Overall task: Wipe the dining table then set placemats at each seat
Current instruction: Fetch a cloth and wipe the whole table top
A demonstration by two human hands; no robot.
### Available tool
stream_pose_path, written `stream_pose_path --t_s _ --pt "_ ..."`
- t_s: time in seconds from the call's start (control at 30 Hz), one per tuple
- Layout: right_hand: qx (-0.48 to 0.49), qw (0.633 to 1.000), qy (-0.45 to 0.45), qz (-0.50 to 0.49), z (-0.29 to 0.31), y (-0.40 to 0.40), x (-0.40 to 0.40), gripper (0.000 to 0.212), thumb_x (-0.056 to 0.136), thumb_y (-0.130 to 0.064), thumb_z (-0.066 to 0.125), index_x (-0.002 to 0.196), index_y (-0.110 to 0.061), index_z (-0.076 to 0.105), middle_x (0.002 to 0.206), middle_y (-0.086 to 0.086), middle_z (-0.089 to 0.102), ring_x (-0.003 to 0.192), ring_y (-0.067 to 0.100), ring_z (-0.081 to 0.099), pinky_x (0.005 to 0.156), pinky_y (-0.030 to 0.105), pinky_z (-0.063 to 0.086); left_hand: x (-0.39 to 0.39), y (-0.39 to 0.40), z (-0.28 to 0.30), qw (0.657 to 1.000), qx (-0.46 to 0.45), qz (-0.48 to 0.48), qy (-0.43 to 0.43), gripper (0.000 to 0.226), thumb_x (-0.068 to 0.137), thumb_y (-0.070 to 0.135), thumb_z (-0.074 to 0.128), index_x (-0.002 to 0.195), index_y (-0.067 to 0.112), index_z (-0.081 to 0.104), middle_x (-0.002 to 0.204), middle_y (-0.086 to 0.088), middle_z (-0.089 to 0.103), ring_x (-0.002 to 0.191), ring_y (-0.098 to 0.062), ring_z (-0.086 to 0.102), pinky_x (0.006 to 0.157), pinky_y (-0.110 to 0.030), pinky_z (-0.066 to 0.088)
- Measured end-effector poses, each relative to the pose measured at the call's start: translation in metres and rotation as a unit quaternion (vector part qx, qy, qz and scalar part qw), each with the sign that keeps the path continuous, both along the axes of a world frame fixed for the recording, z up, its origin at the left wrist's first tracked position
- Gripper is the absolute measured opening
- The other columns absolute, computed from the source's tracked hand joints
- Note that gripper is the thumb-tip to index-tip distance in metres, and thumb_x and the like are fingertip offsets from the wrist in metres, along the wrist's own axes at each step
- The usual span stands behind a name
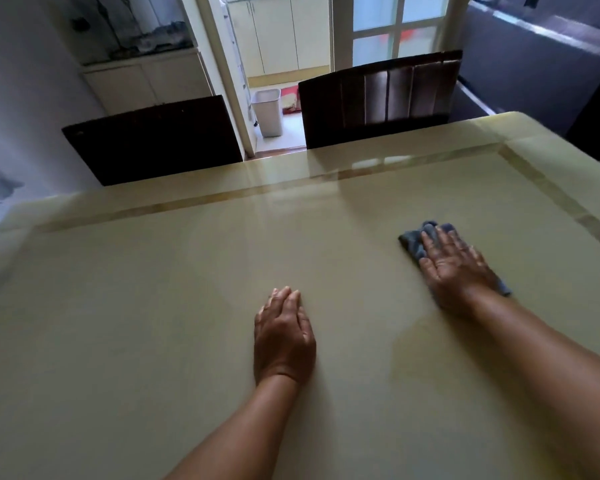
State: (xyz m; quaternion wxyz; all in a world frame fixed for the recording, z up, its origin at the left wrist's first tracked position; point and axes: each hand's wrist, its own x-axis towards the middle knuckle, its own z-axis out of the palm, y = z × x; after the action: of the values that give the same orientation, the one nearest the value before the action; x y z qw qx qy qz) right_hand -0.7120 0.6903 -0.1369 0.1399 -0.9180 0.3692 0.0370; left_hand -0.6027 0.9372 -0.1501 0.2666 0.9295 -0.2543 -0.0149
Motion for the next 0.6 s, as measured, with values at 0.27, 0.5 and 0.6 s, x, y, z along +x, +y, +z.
stream_pose_path --t_s 0.27,0.5,0.6 --pt "0.004 0.979 -0.032 0.201 -0.009 0.157 -0.037 0.059 0.098 -0.044 0.020 0.149 -0.028 -0.005 0.152 -0.009 -0.023 0.137 0.009 -0.028 0.111 0.029 -0.017 -0.013 0.009 0.013 0.998 0.011 -0.051 0.042 0.038 0.093 0.013 0.041 0.130 0.009 0.049 0.146 -0.011 0.041 0.138 -0.023 0.031 0.115 -0.032 0.020" --pt "0.023 0.964 0.021 0.263 -0.013 0.230 -0.087 0.060 0.097 -0.048 0.016 0.146 -0.032 -0.015 0.144 -0.014 -0.033 0.133 0.009 -0.035 0.109 0.030 -0.022 -0.093 0.074 0.017 0.999 0.010 -0.015 0.050 0.035 0.087 0.010 0.045 0.120 0.013 0.057 0.136 -0.007 0.049 0.127 -0.024 0.041 0.107 -0.029 0.024" --pt "0.026 0.963 0.045 0.264 -0.009 0.241 -0.113 0.062 0.097 -0.049 0.017 0.144 -0.031 -0.020 0.143 -0.014 -0.036 0.133 0.010 -0.036 0.110 0.030 -0.020 -0.128 0.105 0.018 0.999 -0.003 -0.025 0.045 0.034 0.088 0.012 0.043 0.118 0.017 0.058 0.135 -0.004 0.050 0.127 -0.021 0.040 0.107 -0.027 0.023"
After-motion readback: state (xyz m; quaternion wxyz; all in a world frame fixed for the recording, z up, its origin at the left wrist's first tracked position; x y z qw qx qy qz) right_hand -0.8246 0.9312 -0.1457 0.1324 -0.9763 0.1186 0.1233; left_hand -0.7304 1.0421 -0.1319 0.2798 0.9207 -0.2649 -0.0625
